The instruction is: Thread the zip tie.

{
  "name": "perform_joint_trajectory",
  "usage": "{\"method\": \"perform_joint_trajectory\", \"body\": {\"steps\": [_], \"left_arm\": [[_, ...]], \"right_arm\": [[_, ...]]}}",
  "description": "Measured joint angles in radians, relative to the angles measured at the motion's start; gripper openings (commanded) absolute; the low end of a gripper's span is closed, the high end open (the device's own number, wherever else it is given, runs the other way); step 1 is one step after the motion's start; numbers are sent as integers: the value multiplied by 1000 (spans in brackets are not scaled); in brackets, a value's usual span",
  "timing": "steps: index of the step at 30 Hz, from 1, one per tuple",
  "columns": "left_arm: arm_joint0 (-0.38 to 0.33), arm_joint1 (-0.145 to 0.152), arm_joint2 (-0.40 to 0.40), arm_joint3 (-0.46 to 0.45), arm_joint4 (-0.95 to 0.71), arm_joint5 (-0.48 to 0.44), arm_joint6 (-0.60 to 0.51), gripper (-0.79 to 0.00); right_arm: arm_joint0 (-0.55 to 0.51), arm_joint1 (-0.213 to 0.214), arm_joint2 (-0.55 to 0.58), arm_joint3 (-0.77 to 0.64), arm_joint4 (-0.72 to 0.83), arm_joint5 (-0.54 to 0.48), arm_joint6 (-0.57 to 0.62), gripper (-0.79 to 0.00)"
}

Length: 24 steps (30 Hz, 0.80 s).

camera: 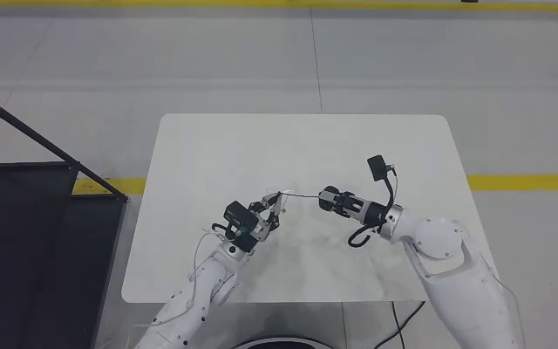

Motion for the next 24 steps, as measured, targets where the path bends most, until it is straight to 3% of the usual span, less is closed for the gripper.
{"method": "perform_joint_trajectory", "body": {"steps": [24], "left_arm": [[1, 0, 0, -2, 0, 1, -3, -785]], "right_arm": [[6, -1, -13, 1, 4, 1, -1, -785]]}}
